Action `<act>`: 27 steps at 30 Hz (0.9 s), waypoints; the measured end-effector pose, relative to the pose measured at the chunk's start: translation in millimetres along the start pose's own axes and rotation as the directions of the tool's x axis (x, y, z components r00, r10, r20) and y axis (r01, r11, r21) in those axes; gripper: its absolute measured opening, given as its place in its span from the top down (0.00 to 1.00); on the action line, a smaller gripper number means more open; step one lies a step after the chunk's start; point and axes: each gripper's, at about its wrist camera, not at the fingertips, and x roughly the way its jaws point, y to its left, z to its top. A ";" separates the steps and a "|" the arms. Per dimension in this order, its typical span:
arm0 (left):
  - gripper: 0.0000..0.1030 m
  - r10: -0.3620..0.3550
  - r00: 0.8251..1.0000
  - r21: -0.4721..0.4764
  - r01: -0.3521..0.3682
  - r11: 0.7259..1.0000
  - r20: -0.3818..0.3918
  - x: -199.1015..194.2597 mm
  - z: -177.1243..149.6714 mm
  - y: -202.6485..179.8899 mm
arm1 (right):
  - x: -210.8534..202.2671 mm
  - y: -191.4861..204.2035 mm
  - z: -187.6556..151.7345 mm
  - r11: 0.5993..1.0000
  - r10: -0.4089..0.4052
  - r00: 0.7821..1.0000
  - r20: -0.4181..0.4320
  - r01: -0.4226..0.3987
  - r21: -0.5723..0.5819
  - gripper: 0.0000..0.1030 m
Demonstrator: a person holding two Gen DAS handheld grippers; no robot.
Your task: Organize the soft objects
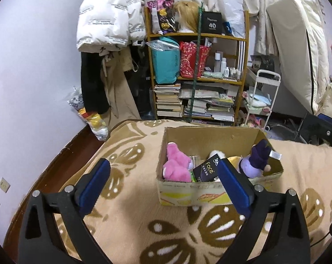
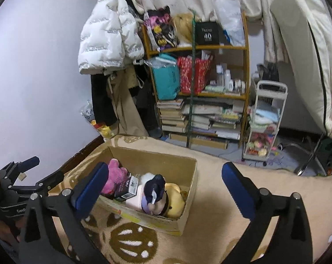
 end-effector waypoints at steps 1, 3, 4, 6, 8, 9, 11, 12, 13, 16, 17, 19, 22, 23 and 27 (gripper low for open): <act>0.06 -0.002 1.000 -0.006 0.002 1.000 0.006 -5.9 0.3 1.3 | -7.3 2.2 1.5 1.000 -0.002 1.000 0.005 0.002 -0.005 0.00; 0.05 -0.004 1.000 -0.014 0.004 1.000 0.018 -18.9 -0.2 5.3 | -18.6 5.6 2.7 1.000 -0.005 1.000 0.012 0.005 -0.011 0.00; 0.04 -0.005 1.000 -0.017 0.006 1.000 0.023 -24.9 -0.5 7.2 | -25.5 7.5 3.1 1.000 -0.008 1.000 0.018 0.008 -0.016 0.00; 0.04 -0.013 1.000 -0.024 0.014 1.000 0.026 -36.2 -2.2 12.1 | -36.8 9.9 3.2 1.000 -0.013 1.000 0.028 0.014 -0.022 0.00; 0.04 -0.023 0.999 -0.028 0.024 0.999 0.027 -49.2 -6.2 14.6 | -48.5 12.6 1.6 0.999 -0.023 0.999 0.040 0.024 -0.024 0.00; 0.04 -0.024 0.999 -0.028 0.025 0.999 0.030 -53.2 -7.6 15.4 | -54.8 13.4 -0.3 0.999 -0.031 0.998 0.045 0.032 -0.022 0.00; 0.04 -0.022 0.999 -0.026 0.023 0.999 0.040 -63.9 -12.3 16.5 | -66.8 14.5 -5.3 0.999 -0.033 0.998 0.051 0.034 -0.013 0.00; 0.04 -0.021 0.999 -0.024 0.022 0.999 0.042 -67.3 -14.0 17.2 | -70.3 15.1 -7.2 0.999 -0.033 0.998 0.050 0.034 -0.010 0.00; 0.04 -0.023 0.999 -0.023 0.024 0.999 0.043 -71.5 -16.6 17.2 | -74.7 16.1 -9.7 0.999 -0.034 0.998 0.051 0.034 -0.007 0.00; 0.04 -0.022 0.998 -0.021 0.023 1.000 0.051 -81.0 -24.2 16.4 | -87.2 18.3 -19.9 0.999 -0.038 0.998 0.052 0.039 -0.003 0.00; 0.04 -0.017 0.998 -0.022 0.018 1.000 0.058 -84.2 -27.3 17.1 | -91.0 19.1 -23.6 0.999 -0.042 0.998 0.054 0.043 -0.003 0.00; 0.03 0.012 0.996 -0.040 -0.009 0.999 0.087 -91.7 -33.2 19.7 | -96.0 20.4 -29.3 0.999 -0.049 0.997 0.059 0.049 0.000 0.00; 0.03 0.029 0.993 -0.050 -0.023 0.998 0.118 -99.7 -41.7 23.0 | -100.3 20.6 -35.2 0.998 -0.059 0.996 0.062 0.059 0.003 0.00; 0.03 0.029 0.992 -0.049 -0.023 0.999 0.120 -100.6 -44.1 24.0 | -102.0 20.7 -37.2 0.998 -0.061 0.996 0.061 0.060 0.006 0.00; 0.04 0.027 0.989 -0.048 -0.021 0.999 0.143 -103.6 -52.5 29.0 | -106.1 21.3 -41.7 0.998 -0.059 0.996 0.065 0.058 0.017 0.00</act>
